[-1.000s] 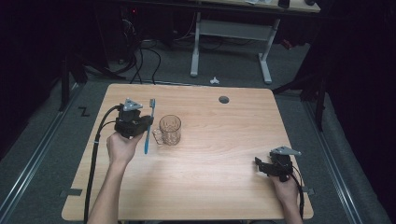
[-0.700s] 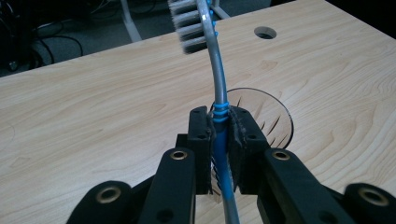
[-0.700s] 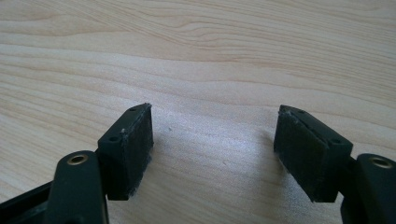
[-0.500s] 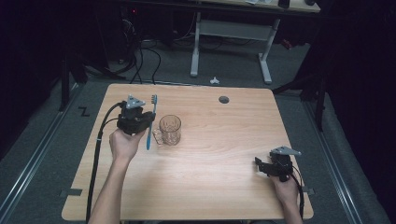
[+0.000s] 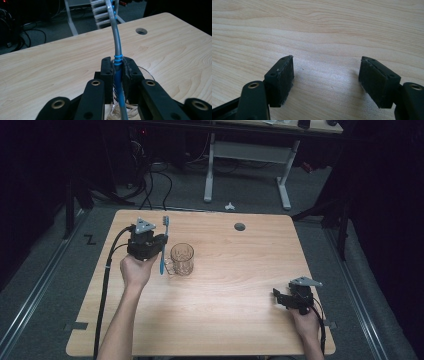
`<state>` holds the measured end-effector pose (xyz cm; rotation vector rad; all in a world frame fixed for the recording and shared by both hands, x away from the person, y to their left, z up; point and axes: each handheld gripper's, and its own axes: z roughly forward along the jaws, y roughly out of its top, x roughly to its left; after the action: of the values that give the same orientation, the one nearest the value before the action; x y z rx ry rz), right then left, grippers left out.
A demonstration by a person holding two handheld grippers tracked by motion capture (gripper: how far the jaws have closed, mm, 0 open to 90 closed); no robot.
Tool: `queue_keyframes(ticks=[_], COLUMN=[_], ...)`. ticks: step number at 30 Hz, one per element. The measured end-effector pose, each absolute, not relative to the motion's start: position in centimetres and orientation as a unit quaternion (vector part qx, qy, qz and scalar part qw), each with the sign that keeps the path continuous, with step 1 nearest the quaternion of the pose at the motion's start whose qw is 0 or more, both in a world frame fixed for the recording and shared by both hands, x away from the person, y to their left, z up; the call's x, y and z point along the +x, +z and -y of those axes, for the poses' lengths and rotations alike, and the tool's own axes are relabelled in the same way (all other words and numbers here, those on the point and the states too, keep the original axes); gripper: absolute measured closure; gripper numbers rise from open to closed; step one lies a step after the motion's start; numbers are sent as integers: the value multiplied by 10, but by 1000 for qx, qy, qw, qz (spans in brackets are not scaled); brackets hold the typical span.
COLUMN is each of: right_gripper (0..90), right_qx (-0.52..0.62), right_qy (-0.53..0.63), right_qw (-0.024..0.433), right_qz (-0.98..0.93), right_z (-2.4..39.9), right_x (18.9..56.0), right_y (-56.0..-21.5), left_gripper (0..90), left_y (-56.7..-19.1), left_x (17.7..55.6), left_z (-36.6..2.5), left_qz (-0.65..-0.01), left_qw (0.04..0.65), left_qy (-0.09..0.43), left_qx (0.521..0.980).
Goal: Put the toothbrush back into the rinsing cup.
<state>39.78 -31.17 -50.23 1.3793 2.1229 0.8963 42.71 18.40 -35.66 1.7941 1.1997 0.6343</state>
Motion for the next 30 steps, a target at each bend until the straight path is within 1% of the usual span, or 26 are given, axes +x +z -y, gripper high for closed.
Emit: queue_keyframes(ticks=[14,30], right_gripper=[287,288], right_qx=[500,500], right_qy=[325,325], right_qw=[226,226], right_qz=[-770,-770], right_z=[312,312], right_x=[398,398], right_y=[-502,-502], left_gripper=[801,801], left_y=[-359,-365], left_x=[439,450], left_z=[-179,-179], left_qz=[-483,-491], left_qw=[455,459], left_qy=[275,303], left_qx=[696,676])
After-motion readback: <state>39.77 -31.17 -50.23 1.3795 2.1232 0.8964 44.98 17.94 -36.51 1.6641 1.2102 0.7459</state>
